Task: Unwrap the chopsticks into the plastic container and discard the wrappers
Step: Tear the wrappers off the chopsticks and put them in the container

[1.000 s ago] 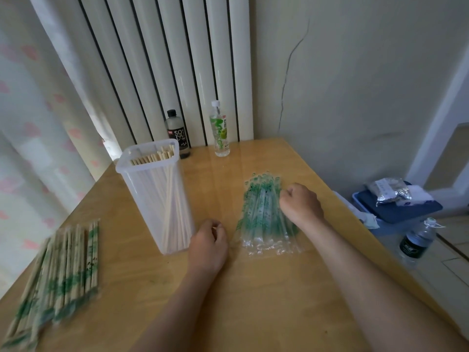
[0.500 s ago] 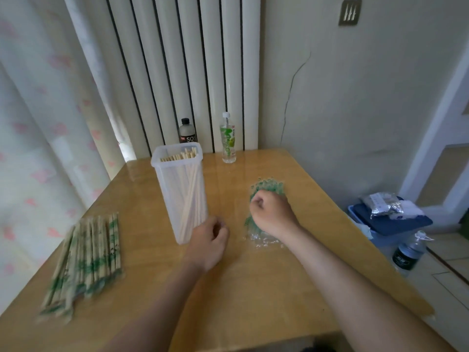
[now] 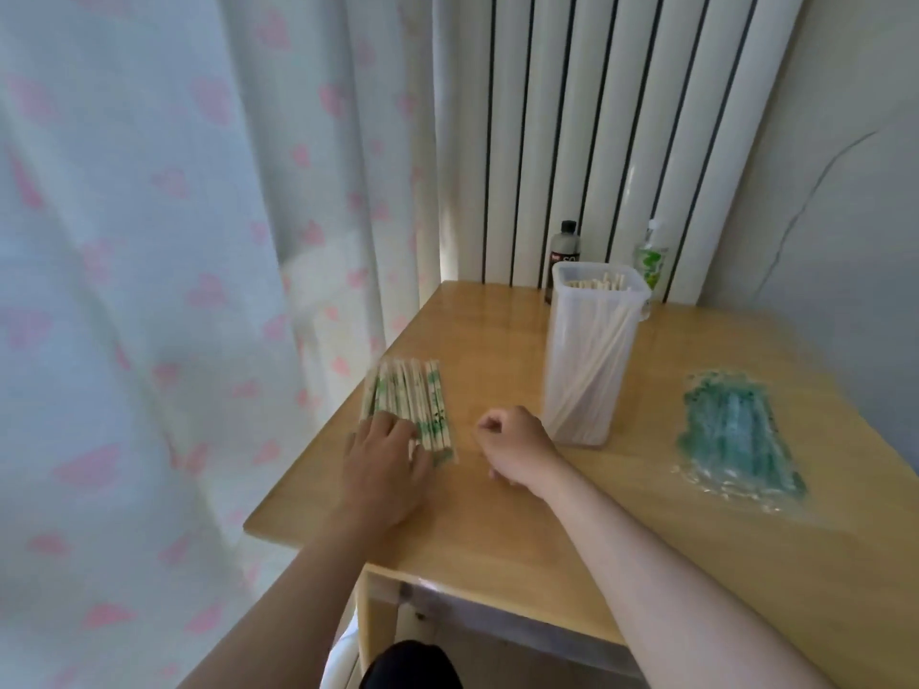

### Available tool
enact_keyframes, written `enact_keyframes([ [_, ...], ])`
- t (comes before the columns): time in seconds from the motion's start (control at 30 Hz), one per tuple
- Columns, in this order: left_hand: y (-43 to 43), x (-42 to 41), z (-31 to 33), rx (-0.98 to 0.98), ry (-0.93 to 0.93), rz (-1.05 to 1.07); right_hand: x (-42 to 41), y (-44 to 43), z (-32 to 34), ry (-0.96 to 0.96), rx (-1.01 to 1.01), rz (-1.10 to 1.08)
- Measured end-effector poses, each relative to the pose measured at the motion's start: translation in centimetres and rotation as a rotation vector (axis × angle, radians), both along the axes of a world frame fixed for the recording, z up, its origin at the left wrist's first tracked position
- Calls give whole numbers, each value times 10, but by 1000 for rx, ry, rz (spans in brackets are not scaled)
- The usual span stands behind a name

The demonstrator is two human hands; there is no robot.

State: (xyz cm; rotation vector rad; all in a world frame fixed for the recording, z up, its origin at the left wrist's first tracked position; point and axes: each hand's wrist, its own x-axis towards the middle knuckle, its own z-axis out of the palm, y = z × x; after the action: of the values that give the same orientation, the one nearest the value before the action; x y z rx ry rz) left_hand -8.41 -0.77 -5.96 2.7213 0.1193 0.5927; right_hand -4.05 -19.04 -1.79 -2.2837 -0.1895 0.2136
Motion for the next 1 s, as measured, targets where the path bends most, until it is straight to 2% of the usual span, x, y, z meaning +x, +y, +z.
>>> enact_keyframes([
  [0.07, 14, -5, -5, -4, 29, 27, 3, 17, -6, 43, 45, -40],
  [0.2, 22, -3, -6, -154, 54, 38, 10, 40, -16, 76, 154, -86],
  [0.27, 20, 0, -9, -150, 77, 12, 13, 45, -19, 76, 183, -86],
  [0.47, 23, 6, -19, -54, 78, -52, 19, 53, -28, 103, 103, -6],
  [0.73, 22, 7, -22, -68, 78, -35, 18, 58, -29, 92, 36, 43],
  [1.0, 22, 6, -21, -101, 67, -27, 17, 44, -26, 186, 302, -41],
])
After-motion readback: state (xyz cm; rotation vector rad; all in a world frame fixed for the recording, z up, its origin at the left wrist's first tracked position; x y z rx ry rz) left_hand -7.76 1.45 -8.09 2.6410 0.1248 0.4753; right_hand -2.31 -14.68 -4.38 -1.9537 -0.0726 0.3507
